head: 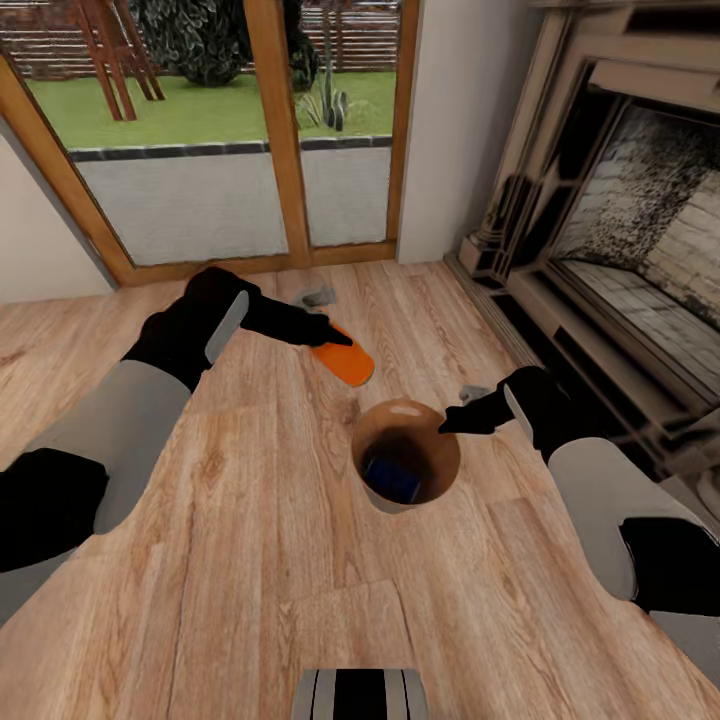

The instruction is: Put the three can of soda from the living room inside the tash can in the kitchen.

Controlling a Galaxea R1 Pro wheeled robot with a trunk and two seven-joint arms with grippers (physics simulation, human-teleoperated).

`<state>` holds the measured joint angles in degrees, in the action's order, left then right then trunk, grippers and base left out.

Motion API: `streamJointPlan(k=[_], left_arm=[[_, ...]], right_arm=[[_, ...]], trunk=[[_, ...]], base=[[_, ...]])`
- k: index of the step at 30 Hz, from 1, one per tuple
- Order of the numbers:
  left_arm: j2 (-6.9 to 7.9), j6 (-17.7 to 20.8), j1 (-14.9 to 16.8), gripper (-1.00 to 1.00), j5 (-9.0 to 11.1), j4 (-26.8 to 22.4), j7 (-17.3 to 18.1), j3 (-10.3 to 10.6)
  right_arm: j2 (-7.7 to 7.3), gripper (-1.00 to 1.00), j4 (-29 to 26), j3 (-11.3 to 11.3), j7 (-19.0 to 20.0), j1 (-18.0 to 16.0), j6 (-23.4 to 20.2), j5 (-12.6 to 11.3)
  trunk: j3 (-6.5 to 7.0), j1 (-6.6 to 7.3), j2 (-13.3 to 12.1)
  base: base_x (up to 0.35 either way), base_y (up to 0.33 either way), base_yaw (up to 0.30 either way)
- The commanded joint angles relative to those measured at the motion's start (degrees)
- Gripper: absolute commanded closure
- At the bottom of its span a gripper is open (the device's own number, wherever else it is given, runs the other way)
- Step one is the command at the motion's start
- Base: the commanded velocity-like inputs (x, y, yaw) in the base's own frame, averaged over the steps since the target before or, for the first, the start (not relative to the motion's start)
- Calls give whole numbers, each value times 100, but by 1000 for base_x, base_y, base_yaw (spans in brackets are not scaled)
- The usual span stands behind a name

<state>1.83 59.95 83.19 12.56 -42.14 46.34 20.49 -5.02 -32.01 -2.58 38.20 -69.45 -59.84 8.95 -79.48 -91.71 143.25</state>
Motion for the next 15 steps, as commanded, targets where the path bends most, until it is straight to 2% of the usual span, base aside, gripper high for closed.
streamJointPlan(k=[1,2,8,10,15], left_arm=[[-50,5,5,100,18,40,-57,47],[-237,5,4,100,12,128,-184,162],[-498,5,-18,100,16,174,-248,425],[-528,5,-20,100,20,176,-248,454],[-589,5,-22,100,26,178,-255,663]], right_arm=[[5,100,1,3,13,-7,-16,-43],[18,100,3,3,12,-30,-16,-42],[83,100,132,3,6,-250,-16,-42],[104,100,180,3,5,-297,-16,-42],[301,100,426,10,-10,-532,-16,-42]], trunk=[[1,1,1],[1,1,1],[1,1,1],[1,1,1],[1,1,1]], base=[[0,0,0],[0,0,0],[0,0,0],[0,0,0],[0,0,0]])
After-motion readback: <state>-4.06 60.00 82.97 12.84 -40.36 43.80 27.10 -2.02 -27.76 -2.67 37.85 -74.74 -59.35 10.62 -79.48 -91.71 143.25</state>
